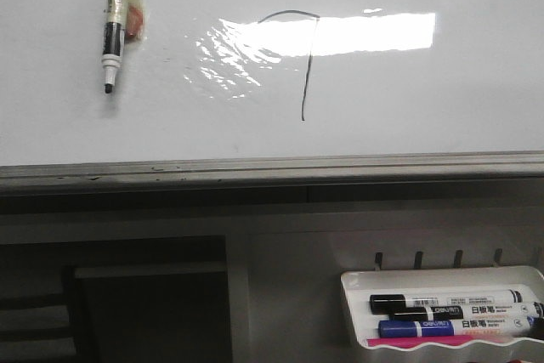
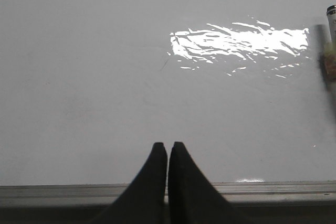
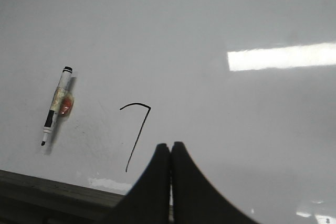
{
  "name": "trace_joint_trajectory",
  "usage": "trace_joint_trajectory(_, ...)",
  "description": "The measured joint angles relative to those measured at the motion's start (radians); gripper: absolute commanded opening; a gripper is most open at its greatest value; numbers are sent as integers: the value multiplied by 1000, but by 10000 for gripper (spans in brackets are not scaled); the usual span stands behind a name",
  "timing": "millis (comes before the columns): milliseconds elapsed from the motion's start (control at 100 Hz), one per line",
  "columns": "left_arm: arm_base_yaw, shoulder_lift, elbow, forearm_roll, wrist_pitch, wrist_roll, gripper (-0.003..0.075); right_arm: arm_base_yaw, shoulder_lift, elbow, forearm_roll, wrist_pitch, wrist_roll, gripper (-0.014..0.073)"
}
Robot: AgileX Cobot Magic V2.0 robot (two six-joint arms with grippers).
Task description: Write number 7 on whiteboard
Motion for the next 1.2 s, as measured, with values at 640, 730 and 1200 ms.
trace_joint_trajectory(640, 0, 0, 0, 0, 0, 0, -20, 0, 0, 21, -1145, -117, 964, -64)
trace_joint_trajectory(730, 0, 0, 0, 0, 0, 0, -20, 0, -2, 77, -1339, -213, 1132, -64)
trace_joint_trajectory(1200, 0, 0, 0, 0, 0, 0, -20, 10, -96, 195, -1489, -247, 1224, -64)
